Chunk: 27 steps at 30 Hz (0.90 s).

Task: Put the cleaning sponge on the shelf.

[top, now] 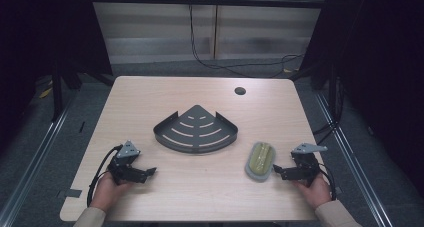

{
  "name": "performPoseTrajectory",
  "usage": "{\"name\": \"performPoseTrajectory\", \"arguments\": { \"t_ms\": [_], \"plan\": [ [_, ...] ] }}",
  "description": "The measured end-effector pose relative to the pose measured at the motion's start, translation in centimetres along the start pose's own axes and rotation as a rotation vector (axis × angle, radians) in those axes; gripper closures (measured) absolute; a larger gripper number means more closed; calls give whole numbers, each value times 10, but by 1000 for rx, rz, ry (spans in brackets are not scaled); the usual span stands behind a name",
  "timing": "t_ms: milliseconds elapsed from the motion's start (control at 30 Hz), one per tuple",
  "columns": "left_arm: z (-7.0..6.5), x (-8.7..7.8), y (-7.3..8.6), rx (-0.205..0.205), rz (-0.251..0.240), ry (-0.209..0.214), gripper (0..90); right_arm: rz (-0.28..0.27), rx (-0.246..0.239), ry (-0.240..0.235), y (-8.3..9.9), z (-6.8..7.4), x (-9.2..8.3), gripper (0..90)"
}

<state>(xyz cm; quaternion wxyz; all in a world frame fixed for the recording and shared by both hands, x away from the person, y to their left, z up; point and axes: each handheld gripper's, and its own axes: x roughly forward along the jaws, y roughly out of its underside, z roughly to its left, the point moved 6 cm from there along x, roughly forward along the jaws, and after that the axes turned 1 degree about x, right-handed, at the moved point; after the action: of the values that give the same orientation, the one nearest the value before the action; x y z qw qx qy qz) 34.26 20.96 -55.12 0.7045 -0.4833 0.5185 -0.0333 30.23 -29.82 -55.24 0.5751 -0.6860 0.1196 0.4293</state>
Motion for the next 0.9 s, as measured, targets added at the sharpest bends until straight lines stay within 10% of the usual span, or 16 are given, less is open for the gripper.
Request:
{"name": "performPoseTrajectory", "arguments": {
  "t_ms": [900],
  "plan": [
    [0,0,0,1,-1,0,84,430,255,-44,-59,7,-33,313]
  ]
}}
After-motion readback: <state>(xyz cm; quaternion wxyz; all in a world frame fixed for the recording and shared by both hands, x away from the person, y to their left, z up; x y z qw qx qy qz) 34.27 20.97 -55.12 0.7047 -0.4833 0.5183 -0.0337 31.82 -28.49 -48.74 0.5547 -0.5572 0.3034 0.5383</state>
